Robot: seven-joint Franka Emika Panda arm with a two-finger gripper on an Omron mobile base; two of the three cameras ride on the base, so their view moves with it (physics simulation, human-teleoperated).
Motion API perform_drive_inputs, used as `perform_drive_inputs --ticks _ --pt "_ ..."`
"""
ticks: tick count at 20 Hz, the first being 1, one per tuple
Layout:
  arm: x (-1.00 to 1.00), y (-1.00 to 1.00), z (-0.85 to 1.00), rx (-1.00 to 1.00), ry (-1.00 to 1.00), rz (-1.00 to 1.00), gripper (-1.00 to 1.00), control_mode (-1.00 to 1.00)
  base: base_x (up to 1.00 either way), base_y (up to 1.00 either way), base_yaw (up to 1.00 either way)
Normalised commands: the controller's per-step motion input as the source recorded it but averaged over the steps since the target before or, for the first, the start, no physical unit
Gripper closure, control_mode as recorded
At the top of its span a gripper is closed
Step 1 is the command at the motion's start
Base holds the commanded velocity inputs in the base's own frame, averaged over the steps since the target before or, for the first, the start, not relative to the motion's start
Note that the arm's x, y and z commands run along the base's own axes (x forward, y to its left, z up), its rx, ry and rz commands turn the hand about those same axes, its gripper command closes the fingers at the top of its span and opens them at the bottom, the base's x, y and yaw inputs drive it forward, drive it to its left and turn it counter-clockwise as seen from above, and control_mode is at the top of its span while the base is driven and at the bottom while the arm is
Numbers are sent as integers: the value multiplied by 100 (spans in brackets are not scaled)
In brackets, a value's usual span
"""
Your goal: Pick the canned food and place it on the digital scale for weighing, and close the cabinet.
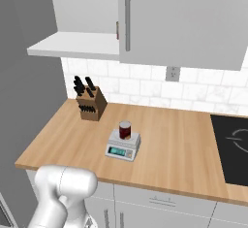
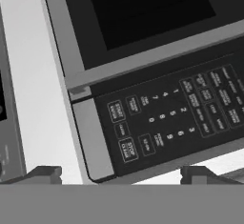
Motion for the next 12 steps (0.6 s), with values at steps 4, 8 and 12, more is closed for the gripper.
perform_drive_inputs --ticks 4,8,12 --pt "54 26 -14 -3 -18 -13 -100 -100 0 0 0" --pt "6 0 0 -2 -40 -19 -100 -100 0 0 0" --pt "7 0 0 0 -24 -23 -100 -100 0 0 0"
